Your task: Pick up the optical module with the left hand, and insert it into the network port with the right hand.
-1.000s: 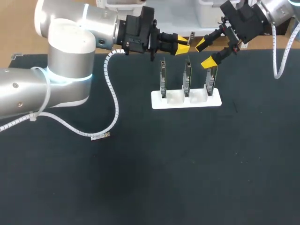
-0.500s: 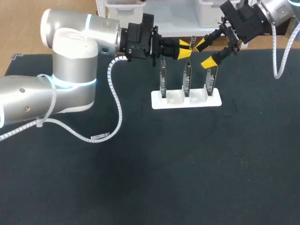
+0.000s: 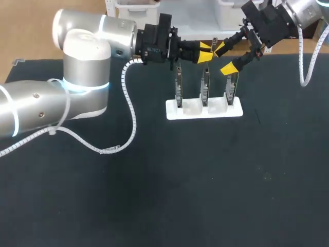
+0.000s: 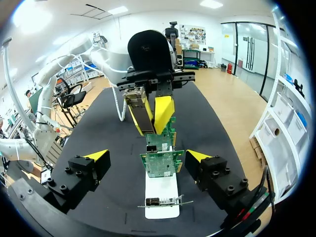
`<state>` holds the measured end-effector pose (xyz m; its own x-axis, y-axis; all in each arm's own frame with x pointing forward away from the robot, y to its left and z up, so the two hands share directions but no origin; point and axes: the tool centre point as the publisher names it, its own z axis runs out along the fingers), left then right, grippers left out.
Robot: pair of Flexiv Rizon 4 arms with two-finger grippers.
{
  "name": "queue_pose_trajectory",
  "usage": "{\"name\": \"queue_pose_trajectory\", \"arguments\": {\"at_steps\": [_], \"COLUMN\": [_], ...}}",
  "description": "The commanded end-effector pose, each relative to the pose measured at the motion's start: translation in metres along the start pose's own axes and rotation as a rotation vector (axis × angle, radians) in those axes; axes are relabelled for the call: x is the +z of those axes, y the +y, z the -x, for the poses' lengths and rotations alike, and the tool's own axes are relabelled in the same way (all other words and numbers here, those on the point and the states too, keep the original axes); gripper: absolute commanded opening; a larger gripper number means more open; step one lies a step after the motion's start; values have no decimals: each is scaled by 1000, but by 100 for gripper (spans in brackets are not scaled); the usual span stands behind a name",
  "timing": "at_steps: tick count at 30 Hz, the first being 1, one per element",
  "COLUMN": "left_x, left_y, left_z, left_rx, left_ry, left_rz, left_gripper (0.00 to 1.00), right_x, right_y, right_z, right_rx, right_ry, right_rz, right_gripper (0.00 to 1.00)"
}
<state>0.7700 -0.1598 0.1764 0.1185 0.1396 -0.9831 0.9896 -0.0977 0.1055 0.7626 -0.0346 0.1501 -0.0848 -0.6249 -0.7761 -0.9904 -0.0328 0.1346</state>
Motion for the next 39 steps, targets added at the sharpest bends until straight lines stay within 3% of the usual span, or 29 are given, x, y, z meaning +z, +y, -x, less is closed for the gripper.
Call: {"name": "queue_pose_trajectory", "arguments": {"at_steps": [1, 14, 39], "left_x": [0, -6, 0], "left_y": [-1, -15, -12], "left_z": [0, 4, -1], "left_rx": [-2, -17, -58], "left_ry": [-1, 13, -18], "left_rz": [3, 47, 24], "left_gripper": [0, 0, 0], "right_x": [0, 0, 0], "right_y": [1, 1, 1], "right_z": [0, 0, 0], "right_rx": [0, 0, 0], "right_ry": [0, 0, 0], "right_rz": [-3, -3, -3], "right_gripper": [100, 100, 100]}}
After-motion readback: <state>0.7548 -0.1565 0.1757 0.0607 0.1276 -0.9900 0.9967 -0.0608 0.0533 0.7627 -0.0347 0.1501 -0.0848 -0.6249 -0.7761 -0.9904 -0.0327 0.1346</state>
